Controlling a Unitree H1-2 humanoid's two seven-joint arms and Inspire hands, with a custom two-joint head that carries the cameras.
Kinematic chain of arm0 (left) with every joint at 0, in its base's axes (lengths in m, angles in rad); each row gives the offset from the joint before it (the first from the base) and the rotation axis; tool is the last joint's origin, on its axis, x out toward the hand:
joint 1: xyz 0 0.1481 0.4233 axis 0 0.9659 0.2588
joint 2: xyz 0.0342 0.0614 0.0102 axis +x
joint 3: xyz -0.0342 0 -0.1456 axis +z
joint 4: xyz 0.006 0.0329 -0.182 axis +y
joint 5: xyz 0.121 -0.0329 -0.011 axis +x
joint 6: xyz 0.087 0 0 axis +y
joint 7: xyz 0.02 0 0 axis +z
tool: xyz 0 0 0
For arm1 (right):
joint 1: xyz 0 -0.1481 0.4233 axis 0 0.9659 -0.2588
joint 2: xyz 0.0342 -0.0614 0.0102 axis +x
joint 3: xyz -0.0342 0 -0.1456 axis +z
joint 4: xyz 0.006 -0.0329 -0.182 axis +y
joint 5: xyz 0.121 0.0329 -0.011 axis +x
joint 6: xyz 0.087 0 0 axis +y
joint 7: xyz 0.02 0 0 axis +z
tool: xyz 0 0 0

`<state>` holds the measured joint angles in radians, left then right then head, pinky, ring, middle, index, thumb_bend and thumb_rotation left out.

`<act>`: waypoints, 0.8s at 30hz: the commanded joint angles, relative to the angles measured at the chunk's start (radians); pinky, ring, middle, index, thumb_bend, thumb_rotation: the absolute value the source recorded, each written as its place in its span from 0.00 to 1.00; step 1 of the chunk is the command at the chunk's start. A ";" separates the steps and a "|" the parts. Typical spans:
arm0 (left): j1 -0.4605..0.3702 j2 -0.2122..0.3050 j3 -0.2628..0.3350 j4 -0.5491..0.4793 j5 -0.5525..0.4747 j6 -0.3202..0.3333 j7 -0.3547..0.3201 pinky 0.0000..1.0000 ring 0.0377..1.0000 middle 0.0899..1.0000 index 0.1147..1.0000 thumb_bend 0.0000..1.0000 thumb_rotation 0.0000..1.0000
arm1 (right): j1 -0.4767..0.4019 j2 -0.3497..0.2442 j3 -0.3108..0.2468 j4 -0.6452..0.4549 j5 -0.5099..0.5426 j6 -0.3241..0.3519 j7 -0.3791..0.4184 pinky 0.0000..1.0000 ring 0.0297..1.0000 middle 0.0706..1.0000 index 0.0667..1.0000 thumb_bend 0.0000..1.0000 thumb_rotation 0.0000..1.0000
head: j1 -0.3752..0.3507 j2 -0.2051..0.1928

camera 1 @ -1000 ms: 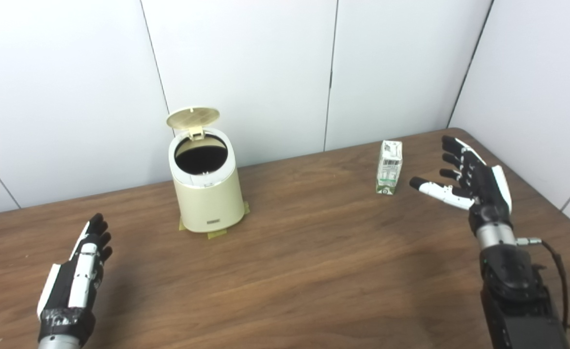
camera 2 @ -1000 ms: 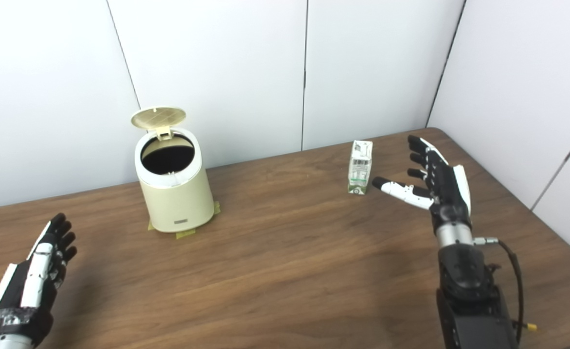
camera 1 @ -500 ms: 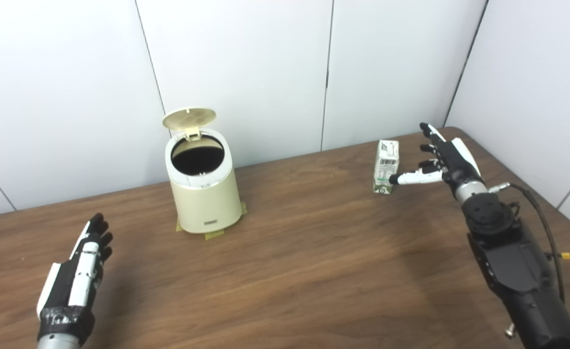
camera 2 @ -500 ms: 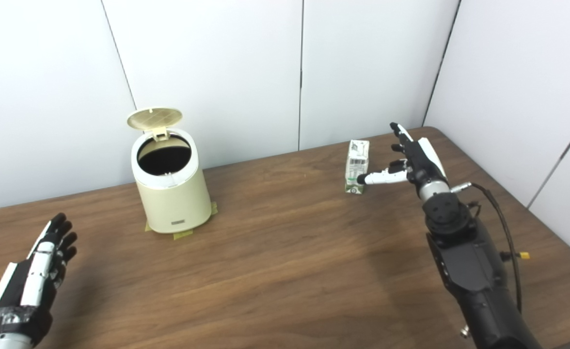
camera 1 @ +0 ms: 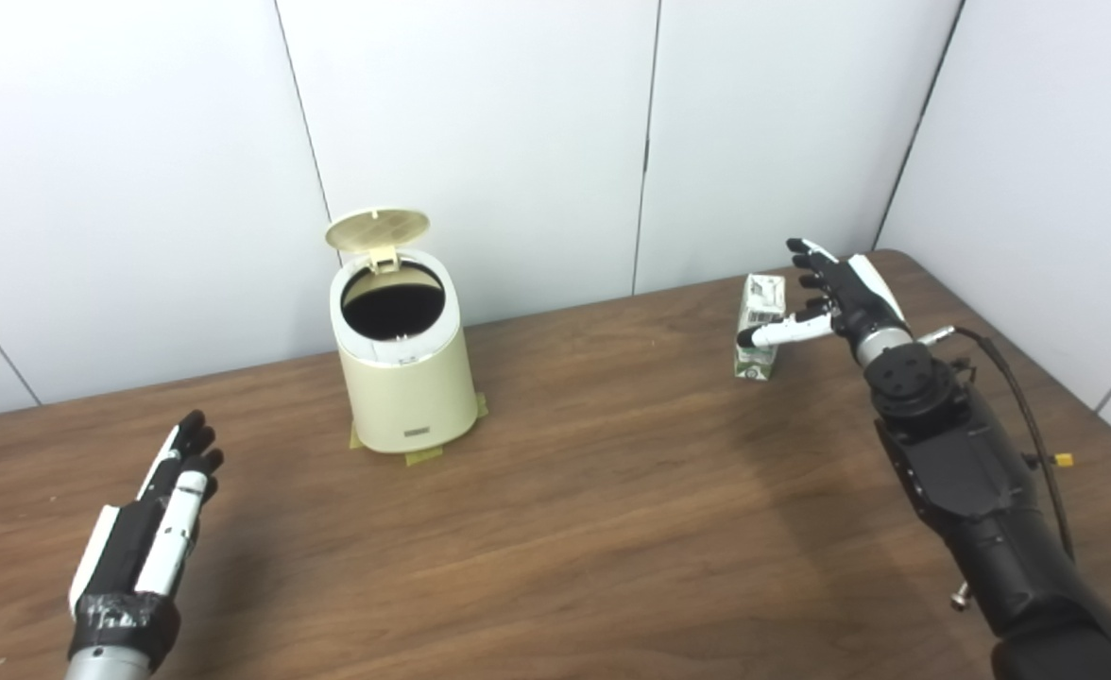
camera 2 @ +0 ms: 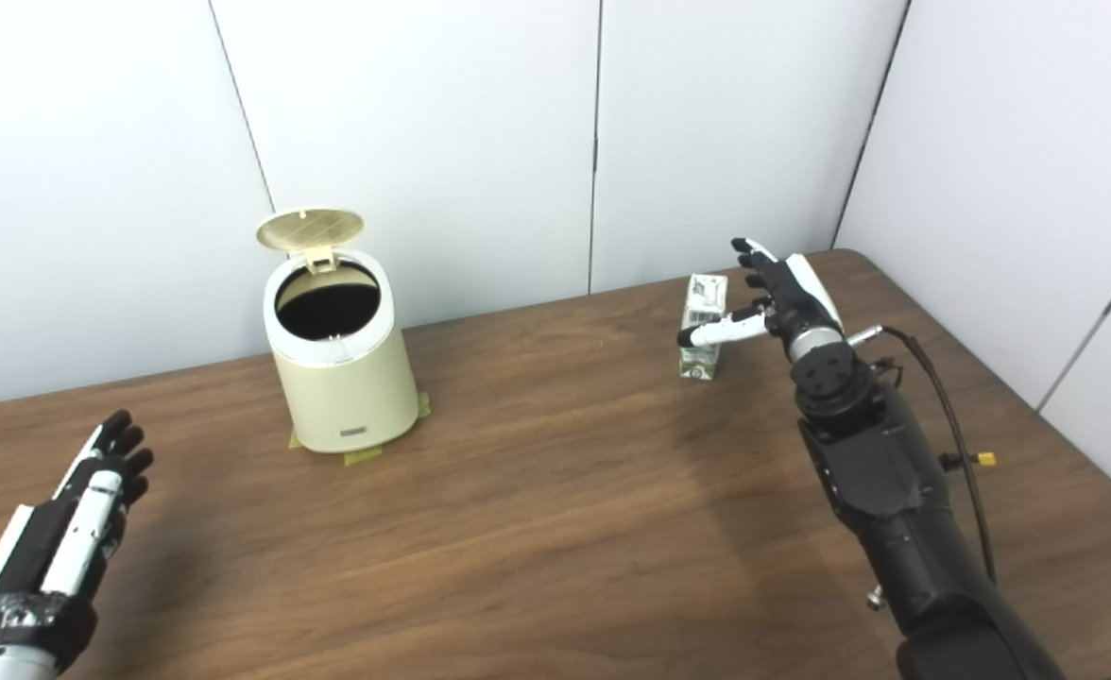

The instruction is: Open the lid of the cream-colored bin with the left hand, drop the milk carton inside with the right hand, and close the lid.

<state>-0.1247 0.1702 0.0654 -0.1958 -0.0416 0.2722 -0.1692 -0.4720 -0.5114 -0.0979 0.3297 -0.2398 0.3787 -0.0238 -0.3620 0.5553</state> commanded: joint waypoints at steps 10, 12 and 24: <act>-0.008 0.018 -0.015 -0.051 -0.010 -0.007 -0.003 1.00 0.96 0.97 0.98 0.14 0.63 | -0.050 0.006 -0.017 0.063 -0.073 -0.191 -0.211 0.59 0.63 0.64 0.63 0.87 0.00 | 0.010 0.006; -0.008 0.020 -0.015 -0.052 -0.011 -0.008 -0.004 1.00 0.96 0.97 0.99 0.13 0.62 | -0.052 0.011 -0.029 0.105 -0.066 -0.241 -0.252 0.52 0.55 0.53 0.49 0.60 0.04 | 0.010 0.006; -0.013 0.021 -0.016 -0.058 -0.008 0.005 0.002 1.00 0.97 0.98 0.99 0.11 0.64 | -0.028 0.012 -0.013 0.095 -0.083 -0.228 -0.268 0.35 0.41 0.47 0.44 0.52 0.00 | -0.003 0.009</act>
<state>-0.1055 0.1800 0.0489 -0.2155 -0.0439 0.2945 -0.1700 -0.4689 -0.4705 -0.1051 0.4645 -0.3109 0.1578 -0.2901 -0.3636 0.5645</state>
